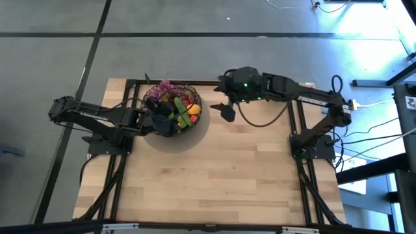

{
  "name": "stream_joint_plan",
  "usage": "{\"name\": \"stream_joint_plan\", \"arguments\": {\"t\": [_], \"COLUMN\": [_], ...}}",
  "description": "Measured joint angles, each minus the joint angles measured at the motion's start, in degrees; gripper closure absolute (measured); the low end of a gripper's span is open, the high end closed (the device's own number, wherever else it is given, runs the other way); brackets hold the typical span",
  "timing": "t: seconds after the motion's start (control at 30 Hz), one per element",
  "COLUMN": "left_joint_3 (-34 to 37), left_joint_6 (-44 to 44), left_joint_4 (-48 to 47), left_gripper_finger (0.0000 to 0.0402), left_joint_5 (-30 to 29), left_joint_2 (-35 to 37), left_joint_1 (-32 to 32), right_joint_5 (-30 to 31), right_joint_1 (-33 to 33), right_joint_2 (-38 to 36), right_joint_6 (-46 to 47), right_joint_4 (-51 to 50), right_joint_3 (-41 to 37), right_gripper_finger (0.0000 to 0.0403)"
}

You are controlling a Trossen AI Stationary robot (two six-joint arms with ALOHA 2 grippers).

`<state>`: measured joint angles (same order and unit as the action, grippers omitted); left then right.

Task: Build produce basket
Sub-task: Return to Home Position

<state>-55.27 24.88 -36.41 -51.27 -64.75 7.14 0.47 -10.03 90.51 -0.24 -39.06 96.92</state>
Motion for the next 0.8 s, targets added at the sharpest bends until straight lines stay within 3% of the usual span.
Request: {"name": "stream_joint_plan", "arguments": {"t": [0.67, 0.8], "left_joint_3": [0.0, 0.0], "left_joint_6": [0.3, -1.5], "left_joint_4": [0.3, 1.4], "left_gripper_finger": [0.0122, 0.0122], "left_joint_5": [-0.1, 6.2], "left_joint_2": [-0.2, -0.1], "left_joint_1": [0.0, 0.6], "right_joint_5": [0.2, 0.6], "right_joint_1": [2.4, 2.8], "right_joint_2": [-1.4, -2.3], "right_joint_6": [1.2, 1.3], "right_joint_4": [-0.1, -1.4], "right_joint_3": [0.0, 0.0], "right_gripper_finger": [0.0061, 0.0061]}}
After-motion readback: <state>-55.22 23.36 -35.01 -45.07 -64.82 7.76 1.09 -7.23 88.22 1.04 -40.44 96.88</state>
